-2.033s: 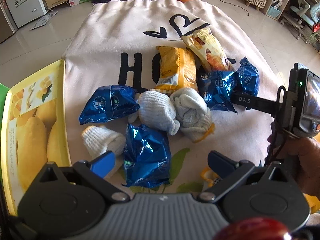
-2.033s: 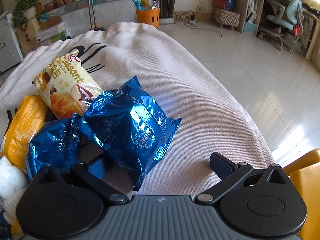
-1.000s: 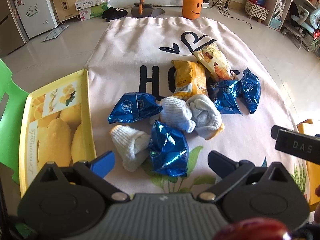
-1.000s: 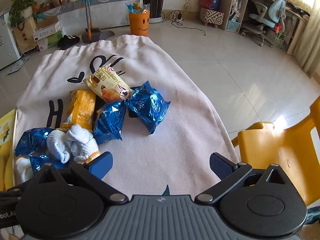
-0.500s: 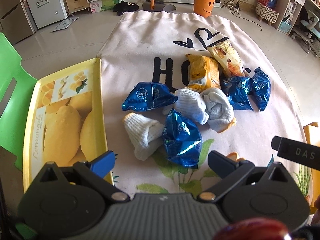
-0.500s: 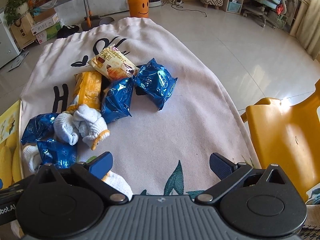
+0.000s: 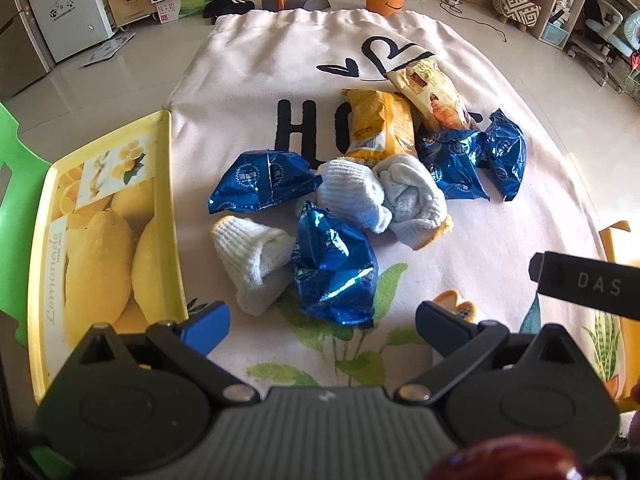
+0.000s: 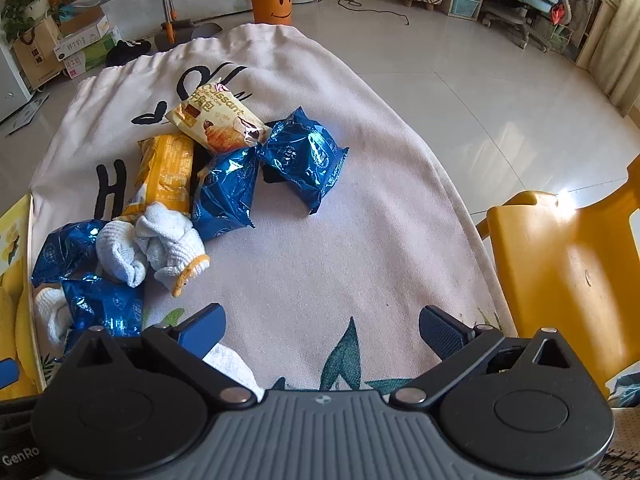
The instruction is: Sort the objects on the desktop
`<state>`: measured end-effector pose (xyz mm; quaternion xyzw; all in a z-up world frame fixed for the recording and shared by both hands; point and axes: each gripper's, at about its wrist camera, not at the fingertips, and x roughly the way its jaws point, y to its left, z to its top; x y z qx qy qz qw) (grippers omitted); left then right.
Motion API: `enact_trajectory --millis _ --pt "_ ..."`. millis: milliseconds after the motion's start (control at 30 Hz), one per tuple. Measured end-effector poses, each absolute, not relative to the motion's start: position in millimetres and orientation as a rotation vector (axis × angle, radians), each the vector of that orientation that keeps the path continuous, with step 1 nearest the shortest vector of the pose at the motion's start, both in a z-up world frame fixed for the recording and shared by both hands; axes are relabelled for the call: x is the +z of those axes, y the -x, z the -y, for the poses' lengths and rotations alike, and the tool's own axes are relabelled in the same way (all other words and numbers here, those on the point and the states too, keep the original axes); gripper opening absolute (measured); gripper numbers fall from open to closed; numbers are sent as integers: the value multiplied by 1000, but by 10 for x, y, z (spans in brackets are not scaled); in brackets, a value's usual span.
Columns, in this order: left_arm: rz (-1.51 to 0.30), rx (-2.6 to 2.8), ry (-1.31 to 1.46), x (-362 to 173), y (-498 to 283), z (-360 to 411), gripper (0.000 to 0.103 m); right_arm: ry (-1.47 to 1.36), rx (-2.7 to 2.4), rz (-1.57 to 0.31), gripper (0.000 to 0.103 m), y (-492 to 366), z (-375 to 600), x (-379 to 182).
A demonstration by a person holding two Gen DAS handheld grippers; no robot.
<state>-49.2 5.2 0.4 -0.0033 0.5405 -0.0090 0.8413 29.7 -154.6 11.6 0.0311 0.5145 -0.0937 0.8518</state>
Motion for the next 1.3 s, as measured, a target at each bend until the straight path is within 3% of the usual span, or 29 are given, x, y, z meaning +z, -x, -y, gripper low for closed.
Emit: enact_trajectory --millis 1300 --pt "-1143 -61 -13 -83 474 149 103 -46 -263 -1066 98 -296 1637 169"
